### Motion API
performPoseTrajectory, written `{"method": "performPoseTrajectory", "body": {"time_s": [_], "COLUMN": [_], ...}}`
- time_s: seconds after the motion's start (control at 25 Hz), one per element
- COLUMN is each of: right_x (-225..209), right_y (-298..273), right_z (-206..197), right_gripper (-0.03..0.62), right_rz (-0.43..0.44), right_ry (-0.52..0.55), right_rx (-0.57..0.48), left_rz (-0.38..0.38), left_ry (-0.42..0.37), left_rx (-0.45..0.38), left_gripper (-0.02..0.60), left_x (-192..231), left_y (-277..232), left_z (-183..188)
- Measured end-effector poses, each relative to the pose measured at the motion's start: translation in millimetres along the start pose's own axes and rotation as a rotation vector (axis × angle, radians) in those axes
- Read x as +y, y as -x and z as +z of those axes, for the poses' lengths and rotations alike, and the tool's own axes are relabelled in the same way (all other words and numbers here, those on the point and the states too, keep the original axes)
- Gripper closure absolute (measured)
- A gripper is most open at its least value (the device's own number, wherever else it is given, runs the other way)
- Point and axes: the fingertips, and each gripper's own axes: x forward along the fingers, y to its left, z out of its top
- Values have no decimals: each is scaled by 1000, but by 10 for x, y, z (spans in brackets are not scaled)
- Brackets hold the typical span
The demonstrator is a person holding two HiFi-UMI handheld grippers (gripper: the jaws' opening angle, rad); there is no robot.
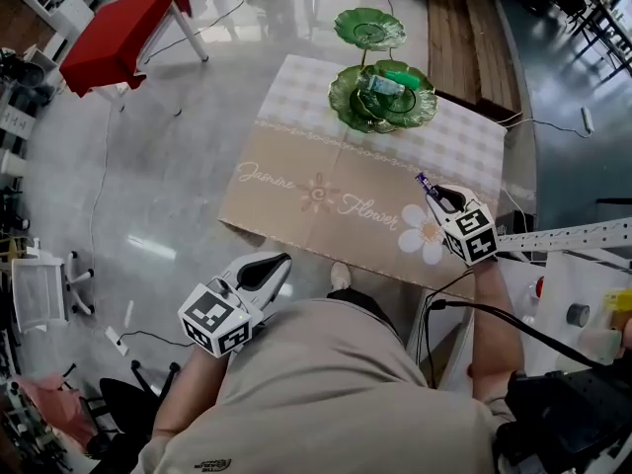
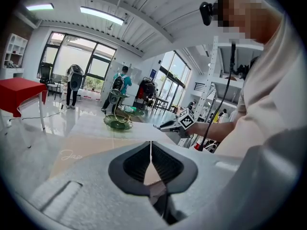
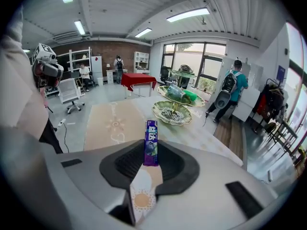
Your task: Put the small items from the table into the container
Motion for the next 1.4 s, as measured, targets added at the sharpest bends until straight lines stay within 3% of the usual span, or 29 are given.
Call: {"method": "performPoseTrajectory", "body": {"time_s": [0.28,0.76,1.04,1.4], "right_x": [63,-218,-495,-791], "right_y": [92,-302,-644,-1109], "right_z": [589,1289,1450,1381], "right_gripper": [502,502,502,502], "right_rz": [31,81,121,186], "right_ry": [76,233,275,339], "right_rx": [-52,-81,-64,34], "left_rz": [26,121,153,180], "left_ry": [22,72,106,130], "left_rx": [-20,-55,-51,-24], "left_gripper": [572,572,572,571], "left_x": [64,259,336,381], "left_y": [199,249,122,-57], "left_z": [-59,-44,-39,-24]}}
